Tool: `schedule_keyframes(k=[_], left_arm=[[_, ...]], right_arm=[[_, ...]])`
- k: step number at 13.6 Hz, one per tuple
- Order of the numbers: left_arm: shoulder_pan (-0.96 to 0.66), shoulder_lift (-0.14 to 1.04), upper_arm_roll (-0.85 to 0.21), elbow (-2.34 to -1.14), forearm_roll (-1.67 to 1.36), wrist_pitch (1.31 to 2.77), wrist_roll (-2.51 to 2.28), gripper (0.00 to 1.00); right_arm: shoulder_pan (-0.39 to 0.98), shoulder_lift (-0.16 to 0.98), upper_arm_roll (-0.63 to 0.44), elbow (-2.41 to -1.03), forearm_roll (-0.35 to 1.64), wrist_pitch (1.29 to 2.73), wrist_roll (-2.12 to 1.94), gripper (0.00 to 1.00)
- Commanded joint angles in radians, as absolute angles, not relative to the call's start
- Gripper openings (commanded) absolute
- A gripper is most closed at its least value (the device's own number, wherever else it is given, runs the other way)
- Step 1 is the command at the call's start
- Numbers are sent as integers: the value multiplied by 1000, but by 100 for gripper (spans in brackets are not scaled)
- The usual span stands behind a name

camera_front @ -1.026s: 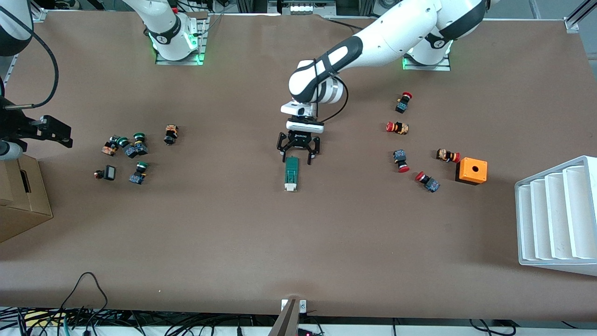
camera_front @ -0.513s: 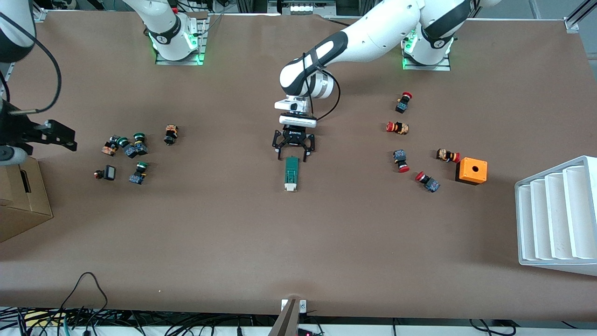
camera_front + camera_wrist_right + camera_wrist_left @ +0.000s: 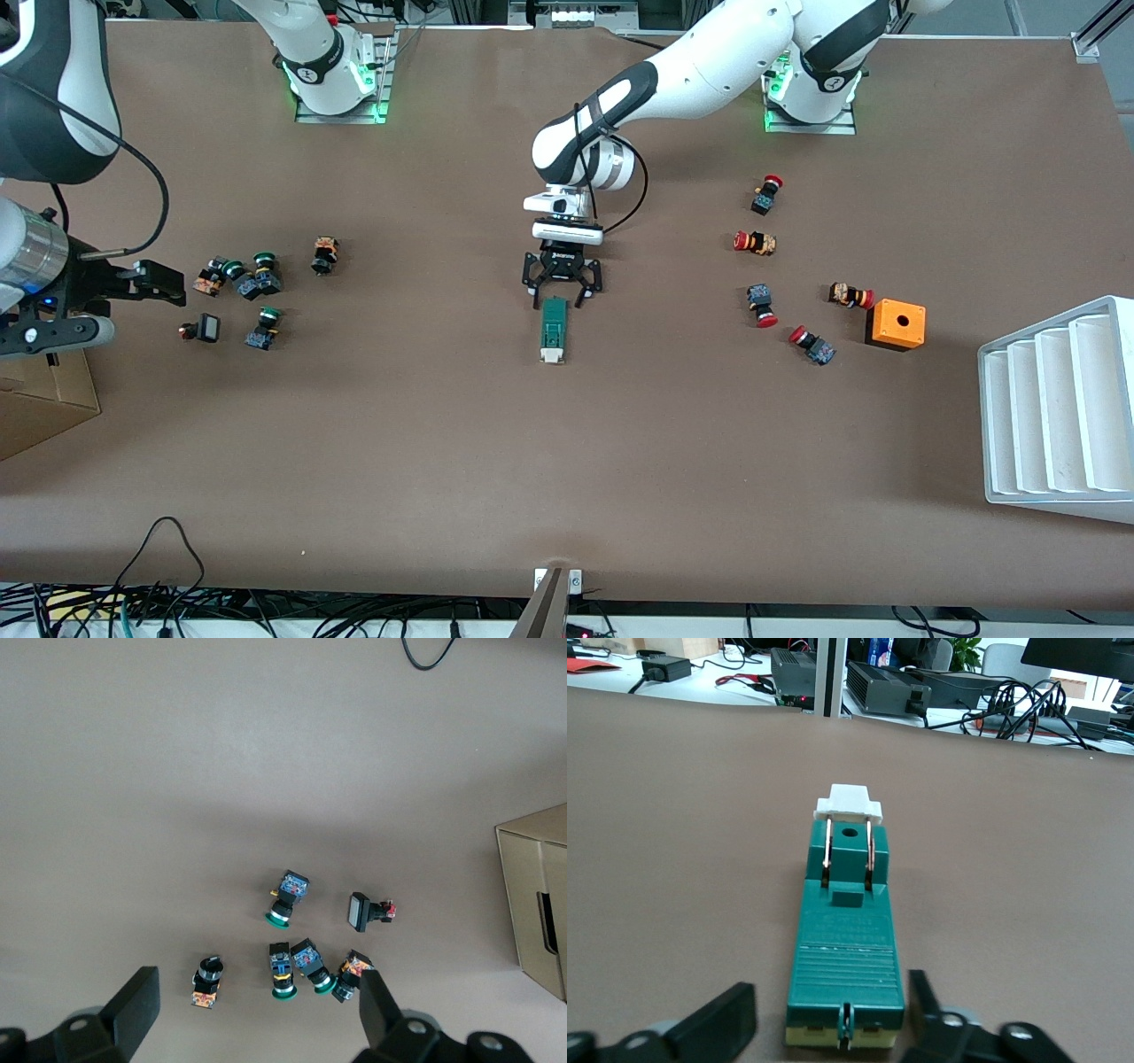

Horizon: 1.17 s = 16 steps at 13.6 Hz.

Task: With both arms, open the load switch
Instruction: 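Reach the right gripper toward the white switch handle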

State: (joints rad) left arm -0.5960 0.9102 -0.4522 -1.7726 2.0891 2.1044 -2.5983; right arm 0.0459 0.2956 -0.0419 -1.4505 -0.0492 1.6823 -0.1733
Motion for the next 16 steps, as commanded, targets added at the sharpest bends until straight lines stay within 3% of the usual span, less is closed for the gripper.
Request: schedule_keyframes(k=[1, 3, 5, 14, 16], left_arm=[[-603, 927, -445, -1753, 2099, 2109, -2612, 43], [-603, 927, -445, -1753, 2097, 2109, -2614, 29], [-603, 927, -445, -1753, 2097, 2109, -2617, 22], [-603, 927, -445, -1753, 2089, 2109, -2617, 22], [-603, 925, -445, -1755, 2088, 2102, -2617, 22]], right_arm=[[44, 313, -40, -1454, -6, 1722, -163, 99], [43, 336, -41, -1439, 56, 1753, -83, 99], [55, 365, -41, -1417, 81, 1775, 7, 99], [152, 457, -40, -1397, 221, 1905, 547, 99], [173, 511, -41, -1329, 256, 1893, 661, 99]])
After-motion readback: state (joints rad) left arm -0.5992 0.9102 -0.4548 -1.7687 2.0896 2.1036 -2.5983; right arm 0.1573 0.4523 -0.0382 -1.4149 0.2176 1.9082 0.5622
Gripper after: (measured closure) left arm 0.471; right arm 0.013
